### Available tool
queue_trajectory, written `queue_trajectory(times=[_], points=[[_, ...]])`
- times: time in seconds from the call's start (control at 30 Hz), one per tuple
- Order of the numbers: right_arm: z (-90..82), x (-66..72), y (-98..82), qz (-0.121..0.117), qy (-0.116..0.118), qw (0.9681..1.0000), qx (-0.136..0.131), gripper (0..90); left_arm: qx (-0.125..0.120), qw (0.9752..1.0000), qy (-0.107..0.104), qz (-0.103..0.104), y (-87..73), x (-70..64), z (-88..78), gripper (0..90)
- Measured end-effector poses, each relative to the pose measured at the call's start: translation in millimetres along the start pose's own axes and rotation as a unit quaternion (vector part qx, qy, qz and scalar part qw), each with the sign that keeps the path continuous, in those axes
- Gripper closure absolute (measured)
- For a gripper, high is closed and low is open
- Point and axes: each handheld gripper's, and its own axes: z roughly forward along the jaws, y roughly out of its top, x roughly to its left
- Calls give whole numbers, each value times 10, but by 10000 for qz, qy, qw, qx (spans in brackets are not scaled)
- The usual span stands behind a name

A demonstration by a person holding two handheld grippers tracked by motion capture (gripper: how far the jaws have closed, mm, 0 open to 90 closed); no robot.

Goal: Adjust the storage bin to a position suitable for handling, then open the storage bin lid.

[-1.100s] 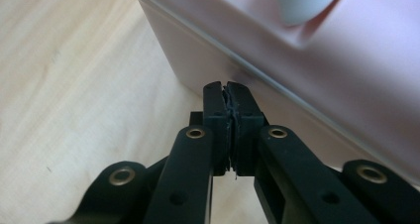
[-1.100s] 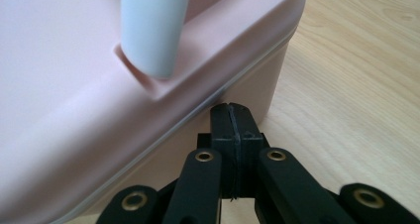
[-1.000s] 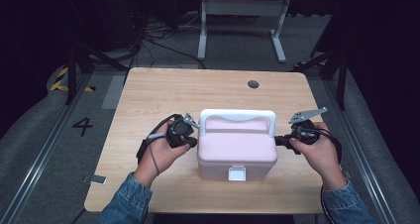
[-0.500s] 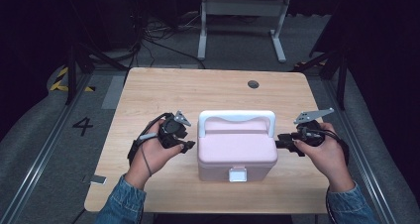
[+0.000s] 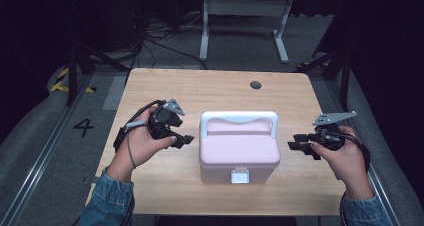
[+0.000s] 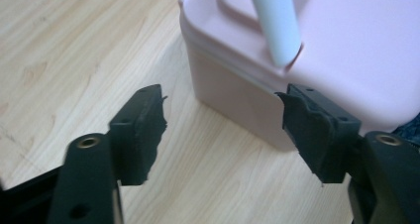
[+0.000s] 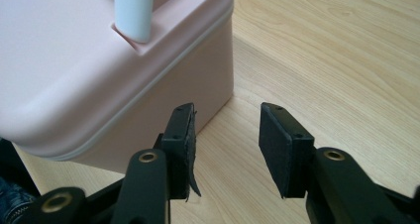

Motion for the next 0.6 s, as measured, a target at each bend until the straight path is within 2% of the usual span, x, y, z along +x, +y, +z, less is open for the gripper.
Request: queue_trajectory(times=[0.03, 0.13, 0.2, 0.3, 0.33, 0.43, 0.6], points=[[-8, -6, -13, 0, -26, 10000, 13, 587, 0, 10000, 0, 0, 0, 0, 0, 310], [-38, -11, -48, 43, -74, 10000, 5, 580, -263, 9996, 54, 87, 124, -19, 13, 281], [-62, -11, -70, 64, -95, 9999, -21, 576, -360, 9993, 3, 80, 183, -37, 21, 280], [-90, -14, -92, 88, -110, 9999, -25, 575, -416, 9990, -18, 155, 242, -46, 42, 278], [-114, -19, -111, 110, -136, 9998, -67, 574, -364, 9990, -22, 253, 303, -55, 83, 274], [-145, -27, -148, 144, -162, 9997, -70, 571, -354, 9988, -39, 323, 355, -62, 142, 274], [-184, -30, -203, 234, -192, 9995, -101, 561, -365, 9987, -105, 350, 436, -49, 282, 321]])
